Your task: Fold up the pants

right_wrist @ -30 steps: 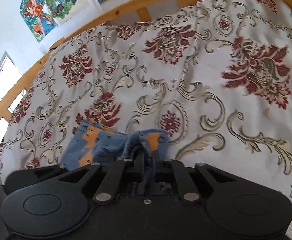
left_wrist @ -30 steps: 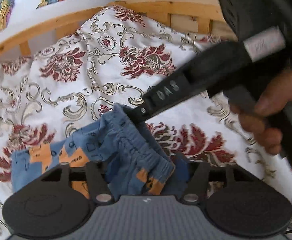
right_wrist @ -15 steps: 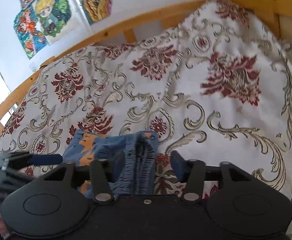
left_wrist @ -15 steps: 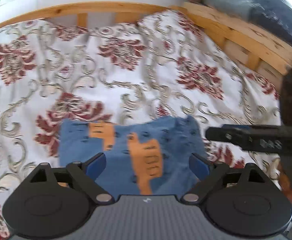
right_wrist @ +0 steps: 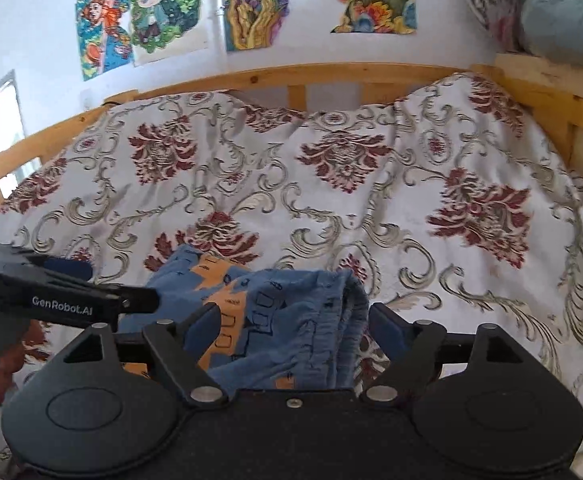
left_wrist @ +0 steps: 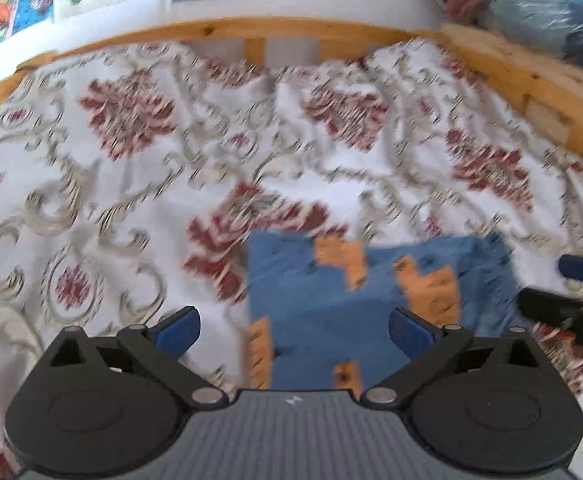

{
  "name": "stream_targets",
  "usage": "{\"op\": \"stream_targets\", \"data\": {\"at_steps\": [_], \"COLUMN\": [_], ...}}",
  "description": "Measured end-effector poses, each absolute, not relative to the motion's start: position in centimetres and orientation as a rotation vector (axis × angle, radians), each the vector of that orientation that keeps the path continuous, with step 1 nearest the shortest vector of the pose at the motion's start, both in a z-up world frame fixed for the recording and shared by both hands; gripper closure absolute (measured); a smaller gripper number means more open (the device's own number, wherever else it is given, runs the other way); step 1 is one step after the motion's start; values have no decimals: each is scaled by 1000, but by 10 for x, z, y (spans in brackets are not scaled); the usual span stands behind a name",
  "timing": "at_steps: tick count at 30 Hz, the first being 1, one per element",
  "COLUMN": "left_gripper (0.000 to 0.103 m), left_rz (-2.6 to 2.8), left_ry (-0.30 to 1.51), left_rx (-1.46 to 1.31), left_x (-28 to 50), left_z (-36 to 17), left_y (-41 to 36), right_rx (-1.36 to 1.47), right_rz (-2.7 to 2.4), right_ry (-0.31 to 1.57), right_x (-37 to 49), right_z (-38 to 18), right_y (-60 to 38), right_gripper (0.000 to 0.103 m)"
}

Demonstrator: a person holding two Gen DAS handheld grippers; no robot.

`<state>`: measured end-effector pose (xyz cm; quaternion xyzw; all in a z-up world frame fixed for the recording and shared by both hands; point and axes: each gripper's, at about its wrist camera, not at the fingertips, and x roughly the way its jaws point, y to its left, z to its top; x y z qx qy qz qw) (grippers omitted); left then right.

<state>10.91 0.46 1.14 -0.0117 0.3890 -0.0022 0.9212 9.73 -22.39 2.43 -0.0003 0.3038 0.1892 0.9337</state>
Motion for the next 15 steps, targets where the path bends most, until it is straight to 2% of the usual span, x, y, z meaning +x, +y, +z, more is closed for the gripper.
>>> {"op": "stream_targets", "data": {"at_steps": [4,7,8,9,10,12,13,14,15], "left_gripper": [0,2,6,13,16,28,33,44,49], "left_rz": [5,23,17,11,4,-8,-21,-37,-51], "left_ry": [851,909,927,945,956,958,954,951,949], "left_rx": [-102,-192,-220,-242,-253,-230,-209,-198,-192], "left_x": [100,96,95,95,94,91,89,88,87], "left_z": [-3,-14,-19,-22,-24,-27,-27,-26,-26], "left_y": [26,43,47,50,51,50,48,46,45], "right_rx": [36,99,133,166,193,182,181,211,231], "right_rz": [389,373,370,366,357,321,317,327,333], "right_ry": [680,731,741,753,762,767,779,789,797], "right_x": [91,93,93,95,98,99,99,98,96], "right_z": [10,-2,-6,-8,-11,-12,-11,-10,-9], "right_y": [-225,-230,-232,-235,-237,-238,-240,-245,-249], "right_gripper": [25,33,36,43,49,83,84,86,90]}}
